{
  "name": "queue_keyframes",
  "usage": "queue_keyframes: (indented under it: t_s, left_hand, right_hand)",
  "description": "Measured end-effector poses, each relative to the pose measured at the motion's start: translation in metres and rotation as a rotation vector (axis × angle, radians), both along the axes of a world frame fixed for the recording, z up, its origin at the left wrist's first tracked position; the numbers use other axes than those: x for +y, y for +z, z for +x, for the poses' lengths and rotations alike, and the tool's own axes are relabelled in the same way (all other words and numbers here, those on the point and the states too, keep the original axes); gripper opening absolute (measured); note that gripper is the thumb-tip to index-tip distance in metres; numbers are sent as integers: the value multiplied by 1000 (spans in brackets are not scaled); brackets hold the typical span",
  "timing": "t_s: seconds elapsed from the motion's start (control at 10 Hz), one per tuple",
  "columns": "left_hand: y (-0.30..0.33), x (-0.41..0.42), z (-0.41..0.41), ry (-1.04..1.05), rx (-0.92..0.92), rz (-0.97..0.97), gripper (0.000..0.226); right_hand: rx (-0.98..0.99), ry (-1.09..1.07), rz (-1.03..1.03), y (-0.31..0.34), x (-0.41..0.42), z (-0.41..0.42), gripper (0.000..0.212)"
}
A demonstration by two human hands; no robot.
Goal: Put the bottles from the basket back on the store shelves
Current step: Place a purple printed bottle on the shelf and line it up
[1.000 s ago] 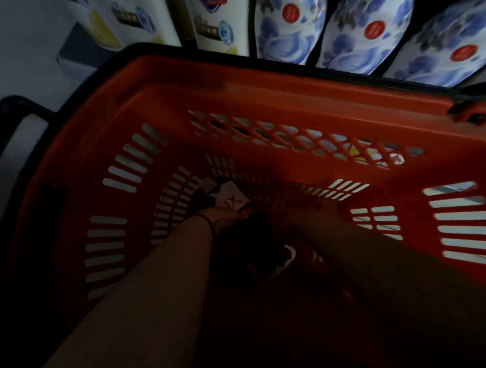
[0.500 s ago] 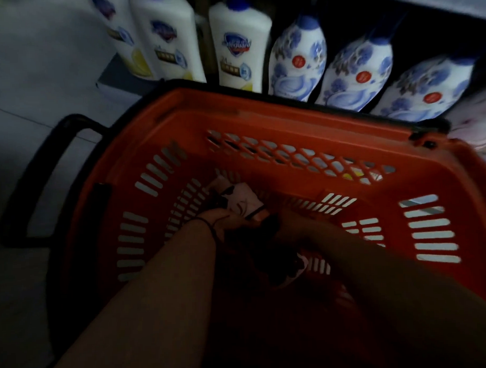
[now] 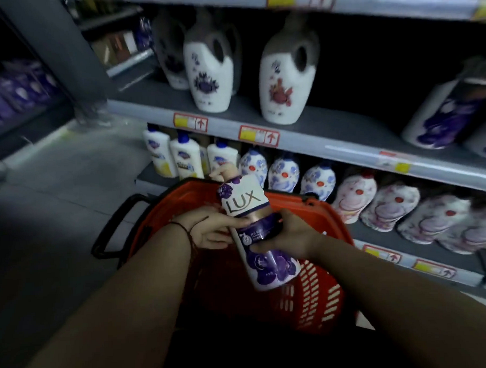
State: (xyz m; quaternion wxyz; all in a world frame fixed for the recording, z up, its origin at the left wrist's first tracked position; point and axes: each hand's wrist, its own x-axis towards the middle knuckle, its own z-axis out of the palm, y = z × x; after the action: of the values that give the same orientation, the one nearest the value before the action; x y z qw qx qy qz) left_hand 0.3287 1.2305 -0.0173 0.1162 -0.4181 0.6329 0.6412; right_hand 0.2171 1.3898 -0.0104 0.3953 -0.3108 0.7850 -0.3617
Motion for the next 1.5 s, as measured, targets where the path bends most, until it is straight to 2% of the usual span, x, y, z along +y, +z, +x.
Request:
queue_keyframes:
  t_s: [0.1, 0.2, 0.3, 0.5, 0.6, 0.7, 0.8, 0.9, 1.0, 1.1, 1.2, 1.3, 1.4, 1.5]
  left_hand:
    - [50, 31, -26, -34, 127, -73, 48]
    - [70, 63, -60, -29, 287, -8, 30]
    - [91, 93, -98, -50, 405, 26, 43]
    - [114, 116, -178, -91, 503, 68, 58]
    - [126, 118, -216, -68, 578, 54, 30]
    - [126, 105, -253, -8, 645, 54, 18]
    - [126, 91, -285, 33, 696, 38, 36]
    - [124, 75, -311, 55, 748, 12, 34]
    - [119, 64, -336, 92, 784, -41, 36]
    - [107, 60, -351, 81, 865, -64, 19]
    - [87, 62, -357, 67, 971, -31, 23]
    - [71, 58, -357, -13, 1051, -126, 24]
    - [59, 52, -349, -137, 1001, -233, 49]
    - [41, 50, -341, -322, 909, -362, 83]
  right_hand:
    - [-27, -152, -95, 27, 32, -16, 83]
    - [-42, -334, -213, 55, 65, -31, 63]
    - [-69, -504, -305, 75, 92, -54, 62]
    - [-105, -665, -411, 104, 119, -117, 62]
    - [-56, -710, -447, 115, 111, -158, 46]
    - [-56, -668, -502, 121, 98, -197, 33]
    - [-42, -619, -503, 118, 82, -231, 42]
    - [-13, -576, -494, 116, 68, -260, 61]
    - [52, -559, -497, 113, 58, -285, 63]
    - [88, -600, -536, 99, 49, -299, 63]
    - [124, -597, -620, 77, 47, -303, 61]
    - [210, -531, -668, 57, 50, -302, 65]
    - [397, -503, -591, 45, 55, -296, 89]
    - [574, -463, -502, 37, 60, -291, 90]
